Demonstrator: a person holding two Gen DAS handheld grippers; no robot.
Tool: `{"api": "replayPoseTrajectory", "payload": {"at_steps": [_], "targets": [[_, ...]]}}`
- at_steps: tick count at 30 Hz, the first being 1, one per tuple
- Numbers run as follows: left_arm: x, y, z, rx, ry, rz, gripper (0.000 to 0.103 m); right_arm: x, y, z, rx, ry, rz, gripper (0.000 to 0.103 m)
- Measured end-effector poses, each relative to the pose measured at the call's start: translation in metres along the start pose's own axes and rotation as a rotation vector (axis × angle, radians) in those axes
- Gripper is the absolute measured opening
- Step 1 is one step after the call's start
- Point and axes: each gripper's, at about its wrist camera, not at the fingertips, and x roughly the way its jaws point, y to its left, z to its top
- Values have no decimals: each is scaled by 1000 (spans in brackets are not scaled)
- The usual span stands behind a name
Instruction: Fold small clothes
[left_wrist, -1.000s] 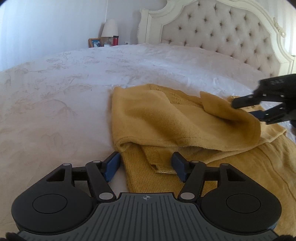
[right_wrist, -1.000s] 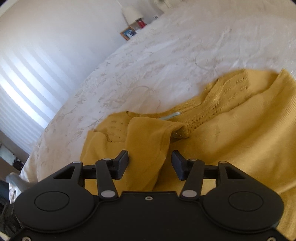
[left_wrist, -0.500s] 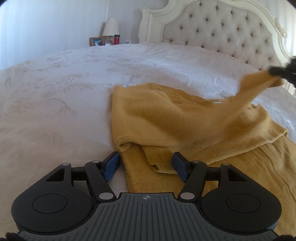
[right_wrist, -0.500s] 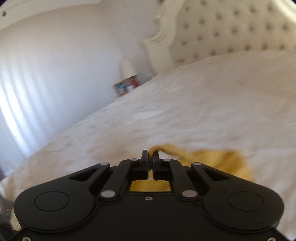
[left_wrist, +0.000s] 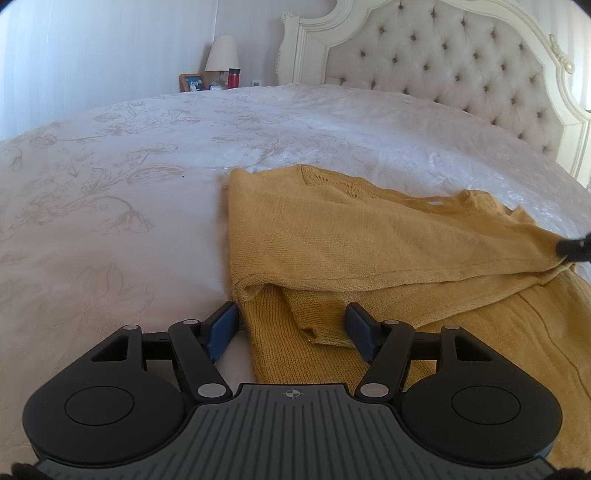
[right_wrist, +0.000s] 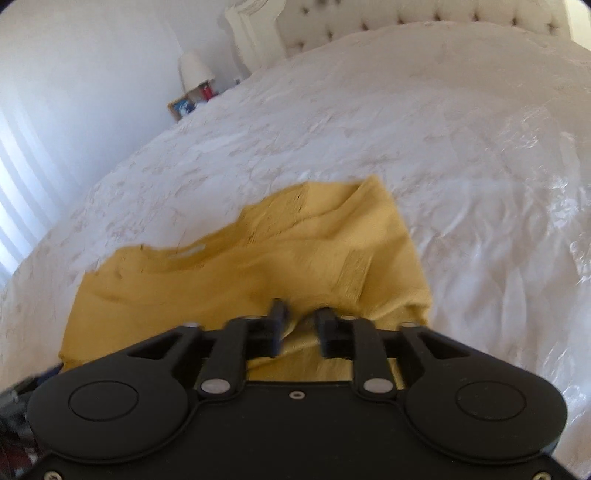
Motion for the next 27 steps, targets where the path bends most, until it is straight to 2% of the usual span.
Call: {"api": "replayPoseTrajectory", "payload": {"at_steps": [1,8,12,20,24,25,26,27], "targets": [[0,0,0,0,0,0,63,-2,-3,3,19,-16,4,54],[0,0,0,-6,-1,-4,63,-25,-14,6,86,-108,55,54],[0,1,0,-7,-2,-4,63,-44,-21,12,79,-206,5,54],[0,2,1,-40,-1,-3,63,18,-26,25,16,-9,-9,50],[-1,3,2,-62,-4,23,63,39,-22,19,-24,38,-23,50],[0,3,3,-63,-4,27,63,42,-20,17,-35,45,-24,48],[0,2,3,-62,-3,30,63,43,-17,16,-46,51,-26,42],[0,2,3,-59,-3,33,63,43,-14,17,-58,57,-20,11]]}}
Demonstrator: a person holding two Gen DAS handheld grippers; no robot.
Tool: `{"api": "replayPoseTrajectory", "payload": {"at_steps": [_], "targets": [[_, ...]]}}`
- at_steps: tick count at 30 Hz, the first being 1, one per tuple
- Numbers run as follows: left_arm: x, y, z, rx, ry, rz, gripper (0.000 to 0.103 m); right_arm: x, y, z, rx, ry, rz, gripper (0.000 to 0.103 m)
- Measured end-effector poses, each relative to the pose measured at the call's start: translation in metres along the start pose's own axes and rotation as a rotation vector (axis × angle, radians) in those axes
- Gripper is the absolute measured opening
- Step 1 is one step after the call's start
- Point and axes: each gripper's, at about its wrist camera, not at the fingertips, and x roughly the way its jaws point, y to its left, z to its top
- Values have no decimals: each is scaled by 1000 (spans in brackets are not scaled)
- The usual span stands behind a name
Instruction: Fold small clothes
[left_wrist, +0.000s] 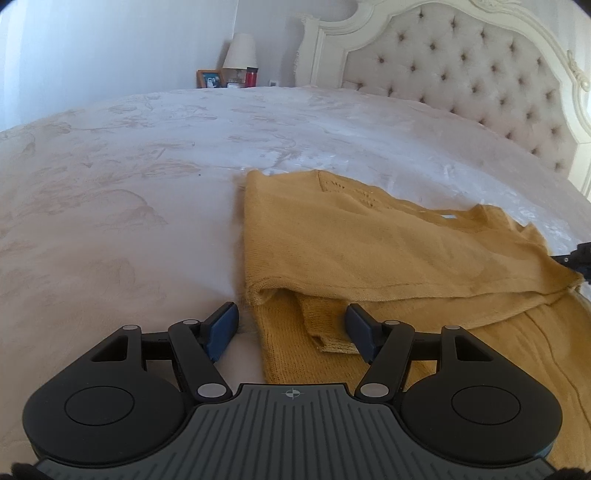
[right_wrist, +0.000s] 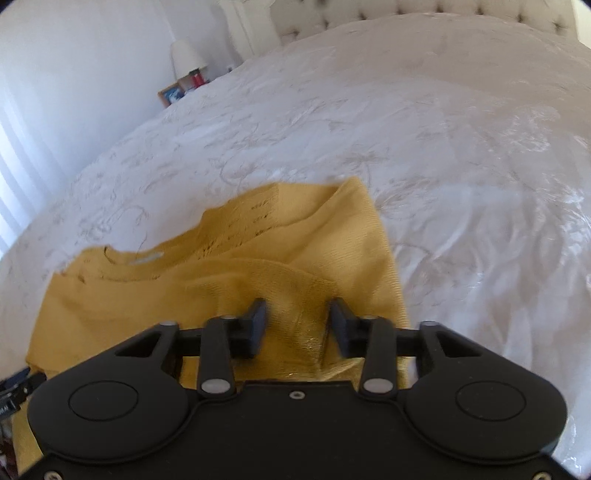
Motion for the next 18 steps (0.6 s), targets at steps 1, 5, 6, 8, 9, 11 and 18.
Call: {"api": "replayPoseTrajectory", "payload": {"at_steps": [1,5,6,8,9,11,18], "targets": [[-1,-1,0,7,1,4,63,-3,5,1,-19,-3,15,13],[-5,0,4,24,-4,12,63,-35,22,13,-149,-147,-31,13],[-8,1,5,28,-9,24,63,-40,21,17,-168,-174,-58,13],[-15,1,9,49,-24,51,63,-36,13,24,-164,-152,-90,13],[-19,1,12,59,-35,56,63,-30,8,25,-150,-131,-96,13],[-26,0,21,76,-56,60,63,-20,3,23,-159,-103,-120,13],[-5,-20,56,153,-53,61,64,-8,2,12,-157,-52,-93,19]]}}
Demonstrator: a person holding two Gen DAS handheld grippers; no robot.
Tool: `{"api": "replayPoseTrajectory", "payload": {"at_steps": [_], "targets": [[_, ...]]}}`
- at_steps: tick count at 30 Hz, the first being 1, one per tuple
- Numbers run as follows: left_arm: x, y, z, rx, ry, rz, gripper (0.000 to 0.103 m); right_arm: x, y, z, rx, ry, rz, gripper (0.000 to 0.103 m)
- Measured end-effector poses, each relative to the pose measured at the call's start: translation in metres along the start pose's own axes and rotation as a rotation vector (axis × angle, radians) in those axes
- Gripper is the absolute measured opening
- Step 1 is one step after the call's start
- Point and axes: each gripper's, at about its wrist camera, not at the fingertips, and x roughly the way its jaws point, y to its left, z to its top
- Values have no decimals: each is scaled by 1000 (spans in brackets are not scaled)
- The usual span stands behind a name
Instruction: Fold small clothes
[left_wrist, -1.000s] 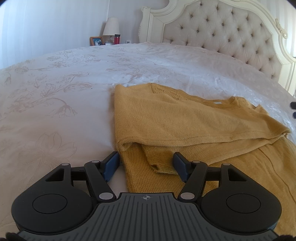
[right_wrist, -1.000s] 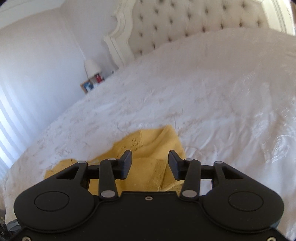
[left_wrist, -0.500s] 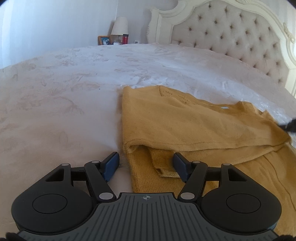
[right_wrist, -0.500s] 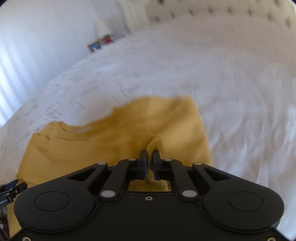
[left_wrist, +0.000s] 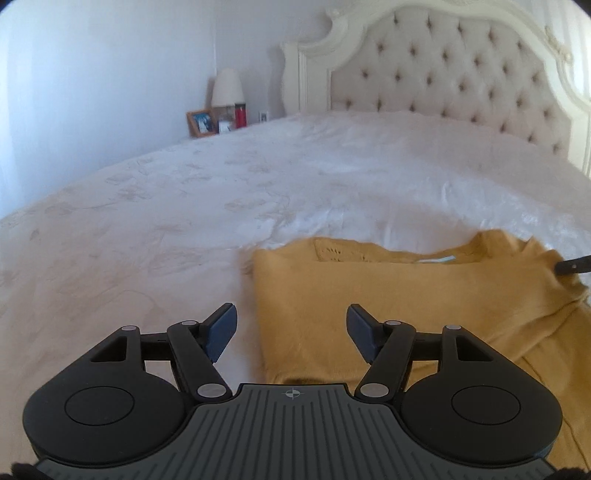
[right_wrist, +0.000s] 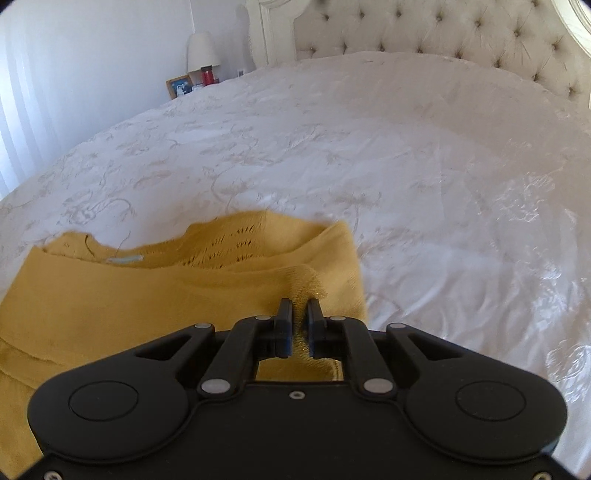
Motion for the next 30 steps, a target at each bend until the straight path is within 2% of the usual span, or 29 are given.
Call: {"api": "replayPoseTrajectory", "payload": {"at_steps": [3,5,7,11,14,16,17,18,22,26,30], "targets": [[30,-2,-5,36,95,58,64,-1,-2,-3,9,0,9,21],[45,7,-15,52,161,119,70,-4,-5,-3,4,-1,5,23],[46,20,-22,35,148,128,77,-9,-10,-5,-14,-6,-17,27],[41,34,-24,30,159,167,77,-17,-16,-4,-12,-36,-71,28],[29,35,-15,-6,139,187,75,-25,-9,-2,-23,-73,-30,28],[19,31,-6,-37,92,149,75,-25,3,-1,-37,-73,22,28],[14,28,-4,-49,75,118,75,-23,8,0,-49,-66,44,31],[12,22,-3,-49,67,84,75,-20,15,-1,-63,-56,63,39],[14,-6,-9,28,93,3,76,-3,36,-13,-95,18,101,42],[20,-14,-35,115,167,2,77,-6,39,-33,-113,48,100,44],[2,-3,-43,64,158,10,77,-26,32,-39,-86,49,105,46]]}}
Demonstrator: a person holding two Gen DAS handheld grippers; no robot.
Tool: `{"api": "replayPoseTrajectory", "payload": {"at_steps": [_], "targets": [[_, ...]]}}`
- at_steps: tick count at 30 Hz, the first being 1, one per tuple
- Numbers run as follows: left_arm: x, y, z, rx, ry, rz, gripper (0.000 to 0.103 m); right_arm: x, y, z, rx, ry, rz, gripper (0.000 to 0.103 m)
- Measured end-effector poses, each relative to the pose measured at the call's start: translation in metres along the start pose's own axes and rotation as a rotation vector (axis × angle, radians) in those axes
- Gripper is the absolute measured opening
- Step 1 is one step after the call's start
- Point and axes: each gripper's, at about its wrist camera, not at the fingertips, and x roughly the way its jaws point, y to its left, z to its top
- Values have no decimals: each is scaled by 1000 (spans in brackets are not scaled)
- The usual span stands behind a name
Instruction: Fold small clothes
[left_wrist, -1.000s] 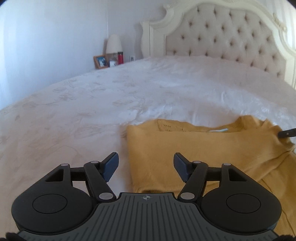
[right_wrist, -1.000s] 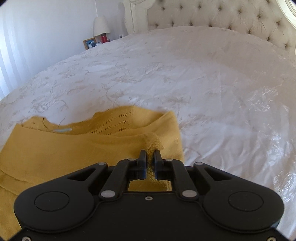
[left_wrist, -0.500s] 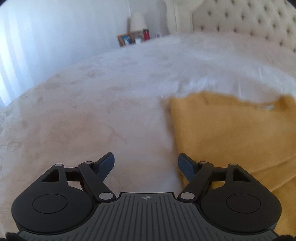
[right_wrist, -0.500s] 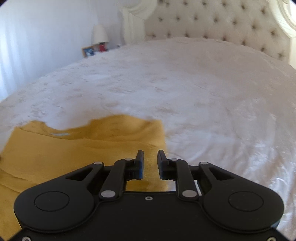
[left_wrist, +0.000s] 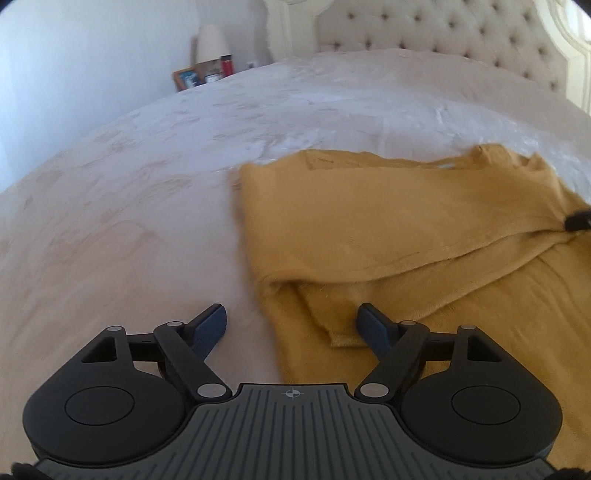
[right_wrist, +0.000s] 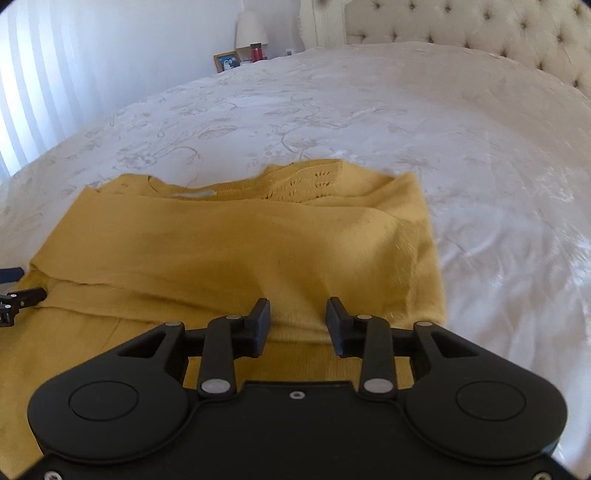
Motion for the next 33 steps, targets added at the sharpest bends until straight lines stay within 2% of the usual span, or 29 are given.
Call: {"api": "replayPoseTrajectory", "payload": {"at_steps": [3,6,12,14,16,21,29,33], "targets": [[-24,1,-4,-12,1,-31,77,-27,0,-7,20,-11,27,46],[-47,-4,-17,-25,30,-99,77,-52,4,-21,24,3,41,47],[-77,-19,-50,-11,137,-206,77,-87,16,-69,4,117,57,48],[-89,-27,-65,9,157,-221,77,-101,24,-86,-34,135,49,49],[-102,-34,-77,26,167,-232,78,-115,30,-100,-43,150,57,55],[-132,-45,-103,72,176,-221,80,-144,40,-133,-23,196,75,56],[-168,-48,-131,67,199,-234,81,-181,40,-162,51,266,104,57],[-174,-46,-140,17,248,-274,81,-195,36,-168,73,300,120,57]]}}
